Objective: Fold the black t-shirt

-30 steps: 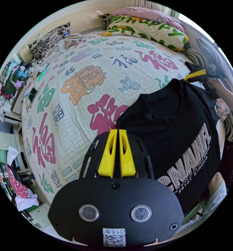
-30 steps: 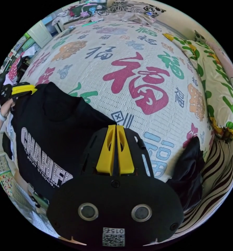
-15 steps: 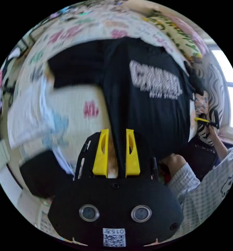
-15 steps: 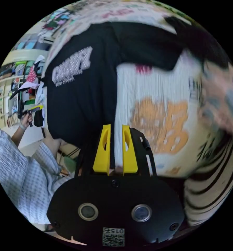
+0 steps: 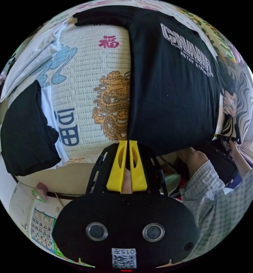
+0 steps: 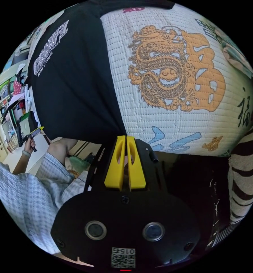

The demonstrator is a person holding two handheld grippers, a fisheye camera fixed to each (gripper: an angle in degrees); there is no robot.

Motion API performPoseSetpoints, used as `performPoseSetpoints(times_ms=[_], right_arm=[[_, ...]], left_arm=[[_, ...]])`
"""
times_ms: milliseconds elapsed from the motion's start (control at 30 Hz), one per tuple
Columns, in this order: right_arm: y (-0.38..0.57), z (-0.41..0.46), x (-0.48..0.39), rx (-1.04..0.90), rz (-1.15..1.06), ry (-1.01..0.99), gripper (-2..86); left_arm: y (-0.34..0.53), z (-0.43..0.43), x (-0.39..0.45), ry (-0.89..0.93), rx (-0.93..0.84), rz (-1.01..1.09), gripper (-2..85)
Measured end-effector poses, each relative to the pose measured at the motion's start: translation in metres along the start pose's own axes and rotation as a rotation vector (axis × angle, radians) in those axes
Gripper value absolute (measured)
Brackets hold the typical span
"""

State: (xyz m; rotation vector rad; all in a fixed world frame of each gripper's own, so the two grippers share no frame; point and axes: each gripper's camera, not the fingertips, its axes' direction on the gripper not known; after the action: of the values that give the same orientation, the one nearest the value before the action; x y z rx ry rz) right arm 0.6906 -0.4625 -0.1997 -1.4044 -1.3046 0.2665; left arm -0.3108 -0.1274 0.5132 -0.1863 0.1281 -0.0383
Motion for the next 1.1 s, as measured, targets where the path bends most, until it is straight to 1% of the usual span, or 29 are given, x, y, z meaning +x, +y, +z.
performPoseSetpoints(times_ms=[167,267,333,367,433,533,600,767,867,967,1100], right_arm=[[-0.006,0.021,-0.002,0.001,-0.001,0.073,-0.9],[0.000,0.022,-0.005,0.011,0.002,0.111,-0.9],[0.009,0.013,-0.018,0.063,0.018,0.236,-1.0],[0.011,0.010,-0.023,0.082,0.014,0.259,-1.0],[0.017,0.000,-0.047,0.179,-0.021,0.313,-1.0],[0.017,-0.002,-0.083,0.298,-0.082,0.345,-0.9],[0.011,0.006,-0.103,0.336,-0.106,0.330,-0.9],[-0.012,0.052,-0.137,0.330,-0.128,0.256,-0.7],[-0.022,0.080,-0.148,0.318,-0.119,0.267,-0.7],[-0.025,0.100,-0.152,0.312,-0.116,0.299,-0.6],[-0.020,0.106,-0.146,0.348,-0.060,0.302,-0.8]], left_arm=[[0.006,0.034,0.007,-0.051,0.031,0.015,3.0],[0.014,0.038,0.007,-0.096,-0.010,-0.022,6.2],[0.024,0.032,0.009,-0.145,0.007,-0.040,6.4],[0.030,0.025,0.016,-0.185,0.034,-0.033,5.7],[0.034,0.015,0.036,-0.227,0.083,0.020,3.2],[0.022,0.011,0.086,-0.234,0.157,0.135,1.0],[0.006,0.021,0.119,-0.225,0.190,0.178,0.1],[-0.043,0.095,0.213,-0.106,0.232,0.302,-0.7],[-0.054,0.143,0.254,-0.158,0.224,0.363,-0.6],[-0.055,0.191,0.272,-0.216,0.194,0.389,-0.7],[-0.043,0.220,0.278,-0.253,0.267,0.414,-0.7]])
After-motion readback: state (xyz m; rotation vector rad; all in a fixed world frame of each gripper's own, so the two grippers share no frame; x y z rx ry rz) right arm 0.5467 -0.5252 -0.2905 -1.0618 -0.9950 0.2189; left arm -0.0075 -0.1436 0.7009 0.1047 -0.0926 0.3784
